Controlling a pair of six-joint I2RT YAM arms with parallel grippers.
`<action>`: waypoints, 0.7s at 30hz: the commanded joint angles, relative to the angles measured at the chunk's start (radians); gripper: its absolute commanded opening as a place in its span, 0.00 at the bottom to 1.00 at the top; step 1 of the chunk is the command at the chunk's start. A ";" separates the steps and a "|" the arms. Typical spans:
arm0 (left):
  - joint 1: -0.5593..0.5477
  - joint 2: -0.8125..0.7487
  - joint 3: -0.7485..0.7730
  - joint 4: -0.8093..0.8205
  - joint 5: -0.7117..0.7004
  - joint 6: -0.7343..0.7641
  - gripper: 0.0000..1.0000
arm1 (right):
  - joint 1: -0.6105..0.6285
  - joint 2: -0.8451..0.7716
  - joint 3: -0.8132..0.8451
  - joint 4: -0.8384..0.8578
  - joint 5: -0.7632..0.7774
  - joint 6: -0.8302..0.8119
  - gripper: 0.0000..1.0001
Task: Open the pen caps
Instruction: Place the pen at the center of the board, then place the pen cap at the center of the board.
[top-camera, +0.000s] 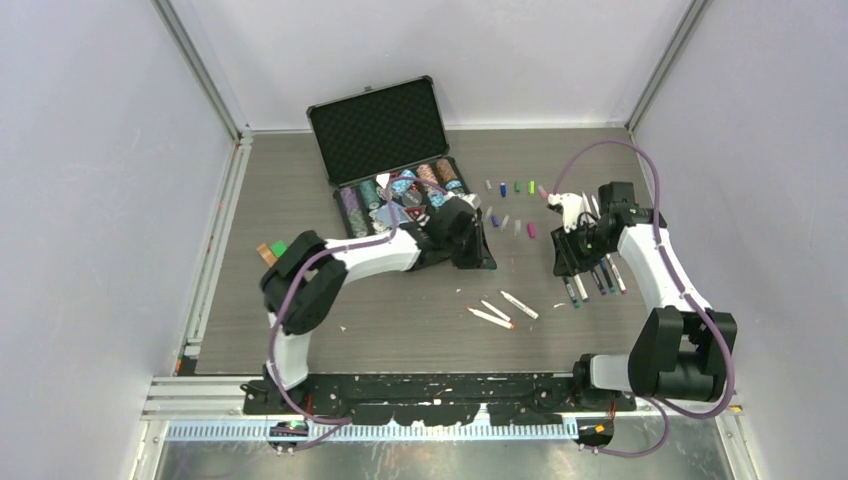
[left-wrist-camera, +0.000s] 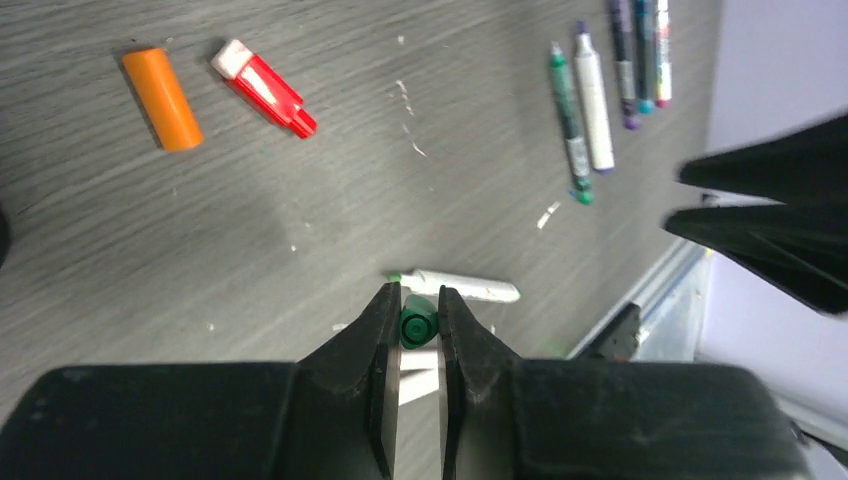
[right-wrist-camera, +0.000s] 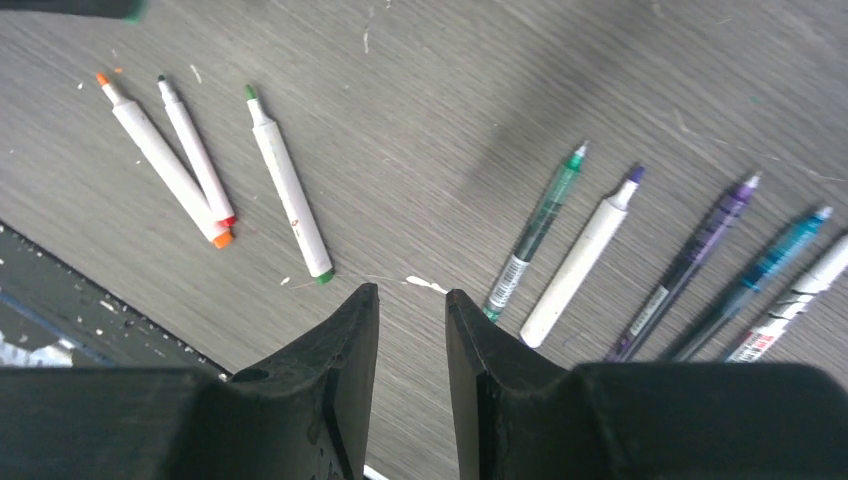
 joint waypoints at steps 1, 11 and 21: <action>-0.030 0.112 0.165 -0.137 -0.086 -0.013 0.00 | -0.009 -0.061 -0.004 0.053 0.033 0.039 0.36; -0.044 0.344 0.467 -0.279 -0.149 0.002 0.02 | -0.008 -0.071 -0.014 0.062 0.058 0.029 0.37; -0.044 0.485 0.716 -0.463 -0.233 0.076 0.14 | -0.009 -0.063 -0.013 0.041 0.029 0.012 0.37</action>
